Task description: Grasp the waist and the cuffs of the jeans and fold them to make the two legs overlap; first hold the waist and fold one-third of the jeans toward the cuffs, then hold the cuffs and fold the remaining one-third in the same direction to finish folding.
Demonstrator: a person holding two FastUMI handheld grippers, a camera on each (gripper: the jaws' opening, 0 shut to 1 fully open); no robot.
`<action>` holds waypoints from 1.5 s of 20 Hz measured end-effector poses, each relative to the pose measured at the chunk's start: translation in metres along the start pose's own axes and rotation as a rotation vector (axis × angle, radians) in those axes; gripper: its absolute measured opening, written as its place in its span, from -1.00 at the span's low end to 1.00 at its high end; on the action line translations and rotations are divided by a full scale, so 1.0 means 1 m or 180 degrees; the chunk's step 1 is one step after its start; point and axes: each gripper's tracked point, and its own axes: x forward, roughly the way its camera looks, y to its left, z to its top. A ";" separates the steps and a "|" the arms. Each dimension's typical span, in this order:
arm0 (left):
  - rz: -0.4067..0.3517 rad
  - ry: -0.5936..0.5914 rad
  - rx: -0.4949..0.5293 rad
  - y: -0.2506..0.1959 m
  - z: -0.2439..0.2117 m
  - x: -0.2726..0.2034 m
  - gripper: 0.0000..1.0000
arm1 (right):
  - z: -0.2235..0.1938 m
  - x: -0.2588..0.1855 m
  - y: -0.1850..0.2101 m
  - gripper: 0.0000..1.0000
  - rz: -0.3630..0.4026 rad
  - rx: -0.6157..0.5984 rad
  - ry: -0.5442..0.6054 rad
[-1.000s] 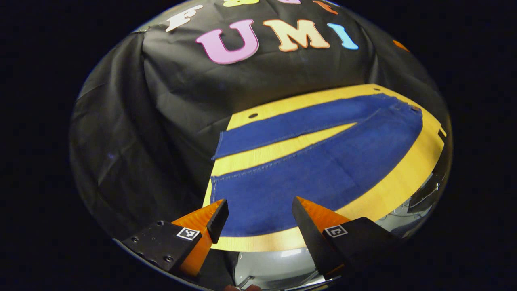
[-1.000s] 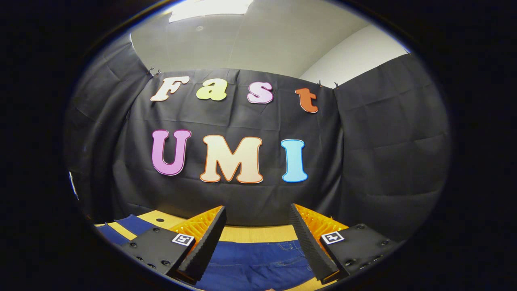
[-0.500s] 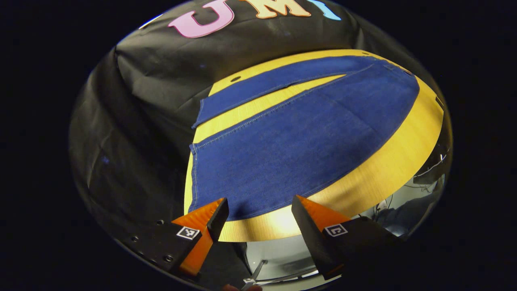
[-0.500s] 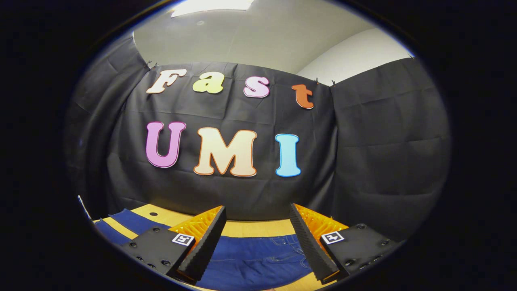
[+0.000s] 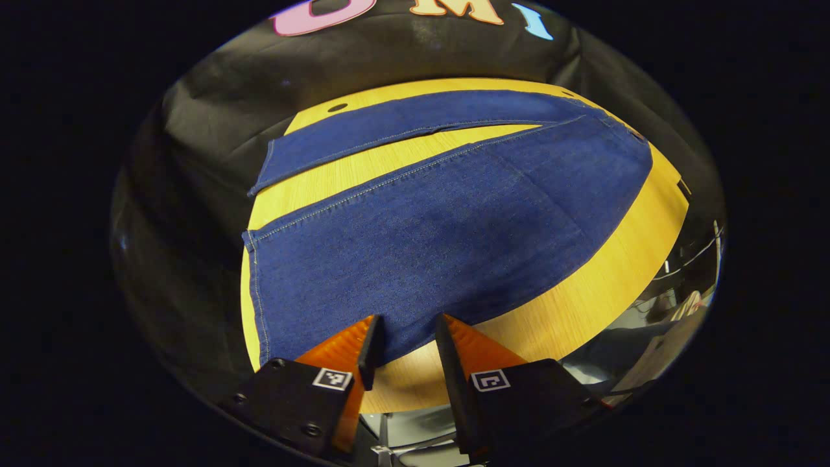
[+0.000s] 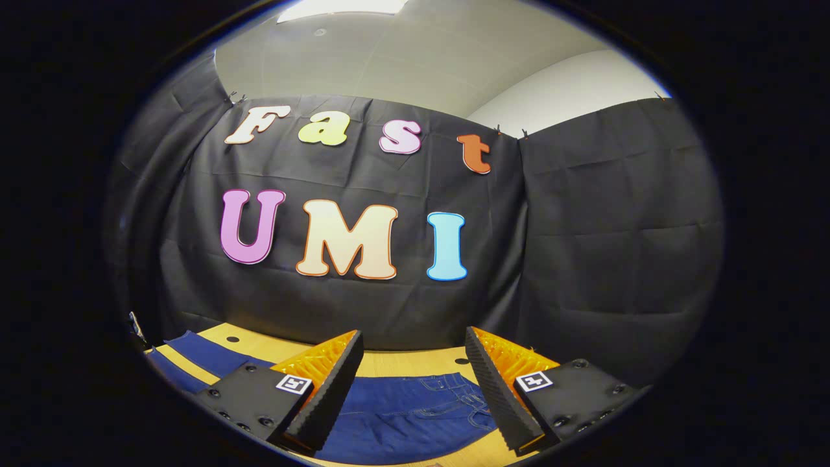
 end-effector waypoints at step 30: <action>0.0924 0.0165 -0.0140 0.016 0.053 -0.027 -1.00 | -0.325 0.022 -0.146 0.98 0.1487 -0.2778 0.2114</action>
